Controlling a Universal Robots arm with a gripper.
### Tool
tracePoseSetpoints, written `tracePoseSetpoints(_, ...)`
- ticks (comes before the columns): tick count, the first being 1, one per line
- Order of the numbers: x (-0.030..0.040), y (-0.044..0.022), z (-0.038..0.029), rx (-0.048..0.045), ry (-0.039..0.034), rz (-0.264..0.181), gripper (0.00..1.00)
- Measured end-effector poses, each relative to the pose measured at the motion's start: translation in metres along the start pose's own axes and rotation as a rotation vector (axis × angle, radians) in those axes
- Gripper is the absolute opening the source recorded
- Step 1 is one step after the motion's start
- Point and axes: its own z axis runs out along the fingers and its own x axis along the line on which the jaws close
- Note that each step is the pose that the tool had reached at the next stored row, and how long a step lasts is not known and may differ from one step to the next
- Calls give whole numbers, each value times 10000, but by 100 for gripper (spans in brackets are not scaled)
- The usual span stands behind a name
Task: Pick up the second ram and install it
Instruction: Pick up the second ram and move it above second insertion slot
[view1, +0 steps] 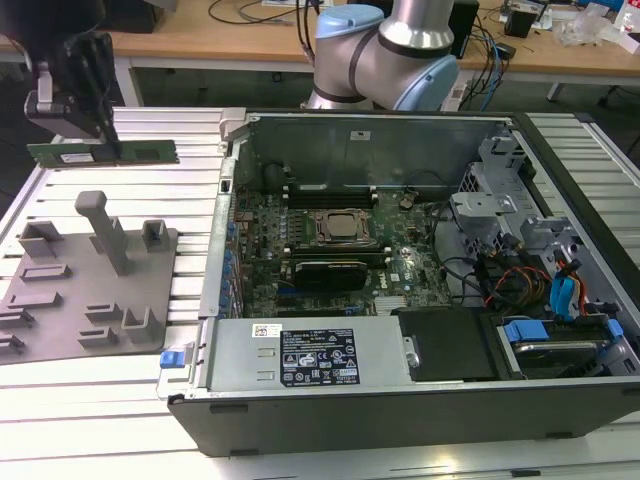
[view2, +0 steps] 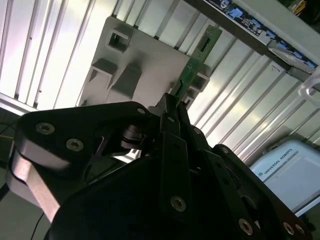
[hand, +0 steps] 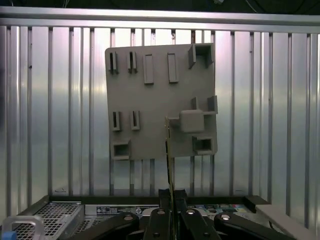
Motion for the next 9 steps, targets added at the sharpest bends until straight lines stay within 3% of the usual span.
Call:
tracePoseSetpoints(5, 2, -220, -2, -2, -1, 1, 14)
tracePoseSetpoints(9, 3, -465, -5, -7, -1, 0, 14)
